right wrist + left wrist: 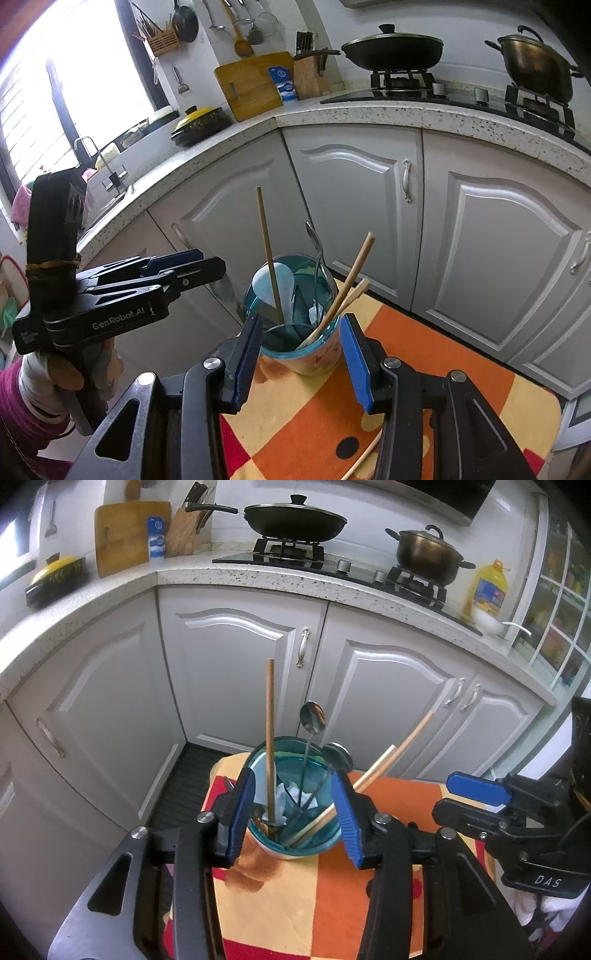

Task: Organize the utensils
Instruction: 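Lower the utensils into the floral cup and open both grippers, then move both grippers down to the fork and chopstick on the mat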

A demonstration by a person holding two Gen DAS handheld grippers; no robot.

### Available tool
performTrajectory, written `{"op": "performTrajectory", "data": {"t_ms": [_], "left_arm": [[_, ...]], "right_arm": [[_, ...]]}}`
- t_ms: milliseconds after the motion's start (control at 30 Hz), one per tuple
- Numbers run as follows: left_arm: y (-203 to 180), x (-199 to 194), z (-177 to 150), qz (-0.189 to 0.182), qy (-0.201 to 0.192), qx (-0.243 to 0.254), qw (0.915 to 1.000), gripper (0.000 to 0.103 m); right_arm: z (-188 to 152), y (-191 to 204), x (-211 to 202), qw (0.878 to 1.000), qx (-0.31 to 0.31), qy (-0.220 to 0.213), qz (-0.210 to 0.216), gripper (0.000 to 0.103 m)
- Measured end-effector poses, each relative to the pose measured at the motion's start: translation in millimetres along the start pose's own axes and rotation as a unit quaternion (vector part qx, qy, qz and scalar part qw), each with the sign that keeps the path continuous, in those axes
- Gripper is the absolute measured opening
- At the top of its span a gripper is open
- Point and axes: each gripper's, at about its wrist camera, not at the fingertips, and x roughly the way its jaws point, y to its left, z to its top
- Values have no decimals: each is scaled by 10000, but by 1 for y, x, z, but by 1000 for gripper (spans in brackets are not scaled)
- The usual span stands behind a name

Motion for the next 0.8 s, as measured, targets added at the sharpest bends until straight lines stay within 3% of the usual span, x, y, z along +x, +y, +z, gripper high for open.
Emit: {"op": "performTrajectory", "data": {"t_ms": [467,800], "left_arm": [[-48,-18,-28,-142,37,292,9995,44],[-86,-14,-54,-594,295,459,9967,44]], "right_arm": [[-39,-10,-36,9979,486,-118,-400,42],[-80,-35,-52,9931,694,50,-948,43]]}}
